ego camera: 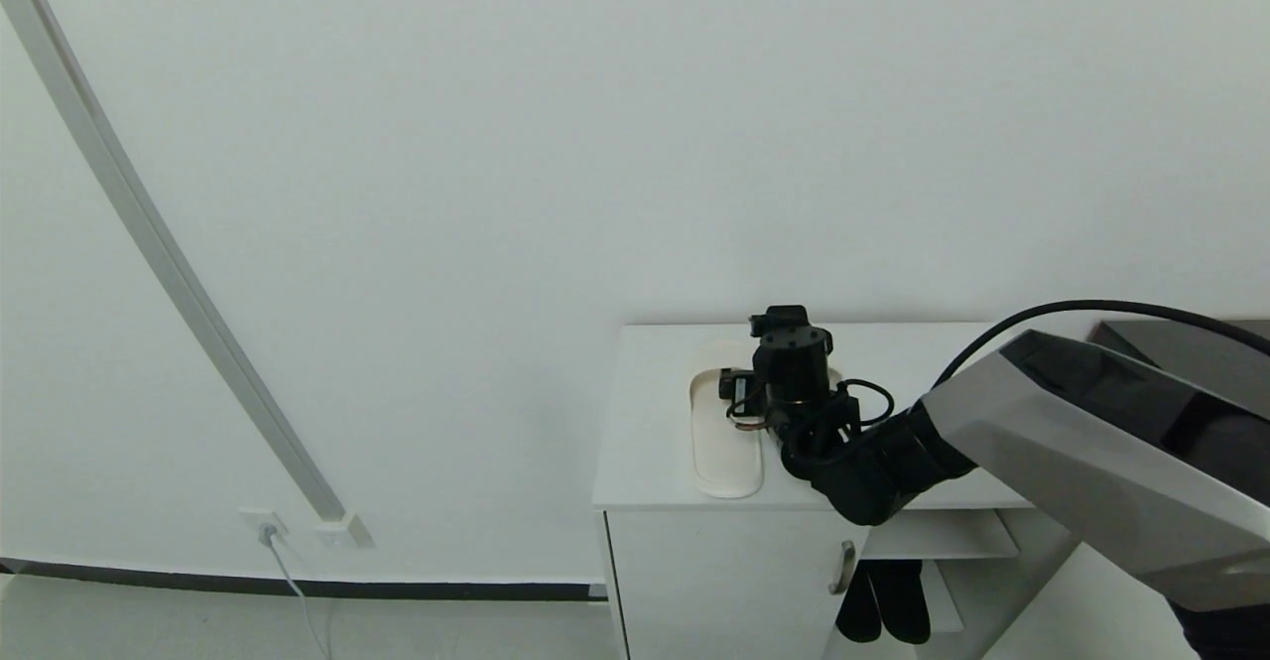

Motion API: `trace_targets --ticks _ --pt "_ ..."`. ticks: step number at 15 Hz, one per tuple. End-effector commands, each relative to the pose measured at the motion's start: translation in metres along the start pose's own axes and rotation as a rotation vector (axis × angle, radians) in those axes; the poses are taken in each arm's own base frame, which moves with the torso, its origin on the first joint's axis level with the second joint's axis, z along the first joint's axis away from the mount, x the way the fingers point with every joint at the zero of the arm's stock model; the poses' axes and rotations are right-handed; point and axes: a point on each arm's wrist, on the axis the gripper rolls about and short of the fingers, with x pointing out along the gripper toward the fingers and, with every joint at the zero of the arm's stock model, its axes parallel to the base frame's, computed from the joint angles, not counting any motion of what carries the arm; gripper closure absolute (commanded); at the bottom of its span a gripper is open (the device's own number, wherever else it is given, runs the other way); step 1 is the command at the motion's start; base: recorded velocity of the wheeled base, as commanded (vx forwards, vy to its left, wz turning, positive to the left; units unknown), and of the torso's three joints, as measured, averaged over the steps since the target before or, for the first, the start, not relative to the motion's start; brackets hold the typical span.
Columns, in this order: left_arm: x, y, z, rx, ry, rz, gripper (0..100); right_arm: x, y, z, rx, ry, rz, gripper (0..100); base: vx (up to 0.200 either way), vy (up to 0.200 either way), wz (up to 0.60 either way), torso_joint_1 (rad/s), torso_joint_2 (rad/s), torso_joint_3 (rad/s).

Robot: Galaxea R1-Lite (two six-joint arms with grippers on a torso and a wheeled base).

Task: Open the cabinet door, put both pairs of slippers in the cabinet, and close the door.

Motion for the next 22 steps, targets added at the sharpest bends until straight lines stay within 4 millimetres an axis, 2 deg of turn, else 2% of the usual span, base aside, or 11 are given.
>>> trace_targets --ticks 1,8,10,11,12,13,14,15,16,20,22 --pt "0.000 0.000 0.000 0.000 -0.001 0.001 100 0.004 0.000 -0.004 -0.001 0.005 0.000 100 0.000 0.000 0.00 0.000 0.00 0.000" --pt "0.000 0.000 0.000 -0.002 -0.001 0.003 100 0.001 0.000 0.002 0.004 -0.003 0.013 100 0.000 0.000 0.00 0.000 0.00 0.000" --pt "0.000 0.000 0.000 0.000 -0.001 0.003 100 -0.015 -0.004 0.027 0.016 -0.030 0.034 100 0.000 0.000 0.00 0.000 0.00 0.000" --pt "0.000 0.000 0.000 -0.002 -0.001 0.001 100 -0.028 -0.008 0.040 0.005 -0.038 0.065 100 0.000 0.000 0.00 0.000 0.00 0.000" --pt "0.000 0.000 0.000 -0.002 -0.001 0.001 100 -0.036 -0.010 0.044 -0.002 -0.040 0.078 100 0.000 0.000 0.00 0.000 0.00 0.000" --pt "0.000 0.000 0.000 0.000 -0.001 0.003 100 -0.062 -0.016 0.058 -0.017 -0.045 0.115 100 0.000 0.000 0.00 0.000 0.00 0.000" --pt "0.000 0.000 0.000 0.000 -0.001 0.003 100 -0.078 -0.020 0.064 -0.019 -0.041 0.150 100 0.000 0.000 0.00 0.000 0.00 0.000" --pt "0.000 0.000 0.000 0.000 -0.001 0.003 100 -0.078 -0.020 0.064 -0.019 -0.041 0.150 100 0.000 0.000 0.00 0.000 0.00 0.000" --pt "0.000 0.000 0.000 0.000 -0.001 0.003 100 -0.121 -0.032 0.072 -0.031 -0.020 0.253 100 0.000 0.000 0.00 0.000 0.00 0.000" --pt "0.000 0.000 0.000 0.003 -0.001 0.001 100 -0.193 -0.054 0.067 -0.061 0.029 0.470 100 0.000 0.000 0.00 0.000 0.00 0.000" --pt "0.000 0.000 0.000 0.003 -0.001 0.001 100 -0.217 -0.053 0.057 -0.083 0.059 0.548 100 0.000 0.000 0.00 0.000 0.00 0.000"
